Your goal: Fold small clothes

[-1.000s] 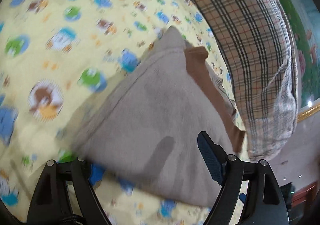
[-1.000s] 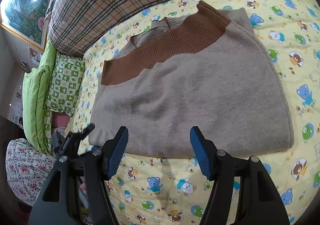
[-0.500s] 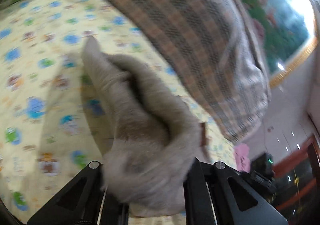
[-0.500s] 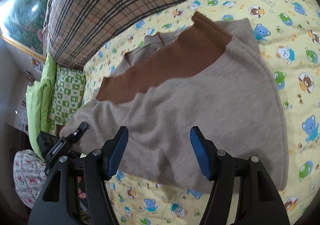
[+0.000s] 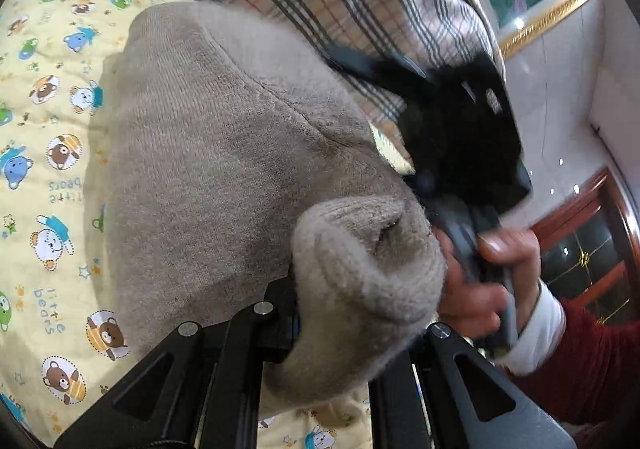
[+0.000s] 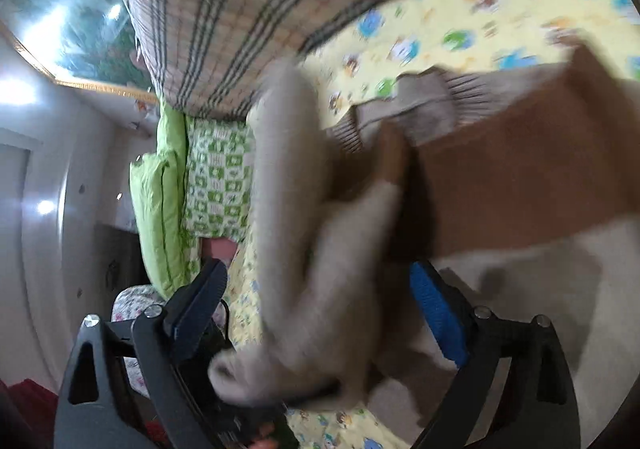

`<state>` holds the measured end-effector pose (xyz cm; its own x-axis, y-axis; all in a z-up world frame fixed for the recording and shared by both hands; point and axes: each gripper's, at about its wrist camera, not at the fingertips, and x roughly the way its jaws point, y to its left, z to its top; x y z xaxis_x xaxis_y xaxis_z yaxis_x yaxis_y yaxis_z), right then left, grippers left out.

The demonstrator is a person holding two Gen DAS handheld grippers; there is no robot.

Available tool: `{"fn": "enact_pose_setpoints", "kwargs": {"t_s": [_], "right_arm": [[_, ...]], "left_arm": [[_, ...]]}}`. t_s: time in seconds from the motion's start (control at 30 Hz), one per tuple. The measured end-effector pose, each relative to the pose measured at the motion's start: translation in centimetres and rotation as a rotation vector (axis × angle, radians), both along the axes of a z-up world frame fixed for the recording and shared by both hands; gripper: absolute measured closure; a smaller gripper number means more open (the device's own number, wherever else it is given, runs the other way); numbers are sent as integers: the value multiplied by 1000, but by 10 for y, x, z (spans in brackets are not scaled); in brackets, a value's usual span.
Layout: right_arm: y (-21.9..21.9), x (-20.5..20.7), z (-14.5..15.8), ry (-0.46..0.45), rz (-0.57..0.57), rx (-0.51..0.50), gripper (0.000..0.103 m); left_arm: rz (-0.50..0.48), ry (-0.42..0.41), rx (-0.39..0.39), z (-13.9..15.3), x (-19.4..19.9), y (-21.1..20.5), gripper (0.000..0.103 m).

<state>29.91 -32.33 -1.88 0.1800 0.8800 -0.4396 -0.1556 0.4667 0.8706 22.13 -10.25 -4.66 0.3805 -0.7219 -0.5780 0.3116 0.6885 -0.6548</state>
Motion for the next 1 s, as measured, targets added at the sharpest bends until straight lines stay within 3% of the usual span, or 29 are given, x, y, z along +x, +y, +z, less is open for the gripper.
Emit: {"fn": "enact_pose_setpoints", "kwargs": {"t_s": [0.07, 0.1, 0.13, 0.2, 0.23, 0.37, 0.47, 0.63, 0.73, 1.0], "right_arm": [[14, 12, -2, -32, 15, -37, 13], [20, 18, -2, -58, 8, -104, 30], [22, 22, -4, -63, 0, -138, 57], [19, 30, -10, -21, -21, -147, 81], [13, 31, -7, -23, -41, -147, 85], [-17, 5, 33, -177, -66, -149, 85], [-46, -10, 43, -230, -73, -181, 86], [-100, -15, 2, -130, -140, -308, 86], [-116, -14, -15, -107, -154, -321, 86], [-114, -10, -13, -201, -101, -420, 86]], "left_arm": [[-12, -2, 11, 1, 3, -5, 95], [-21, -2, 18, 1, 4, -5, 95], [-24, -1, 19, 2, 4, -7, 95], [-40, -1, 12, 8, 3, -12, 95], [-51, -5, 7, 11, 2, -15, 95], [-128, -25, -22, 20, -11, -37, 95], [-187, -7, -26, 13, -14, -66, 95], [-253, 51, -35, -11, -13, -110, 94], [-281, 62, -18, -18, -15, -127, 93], [-282, 98, 19, -34, -9, -147, 88]]}}
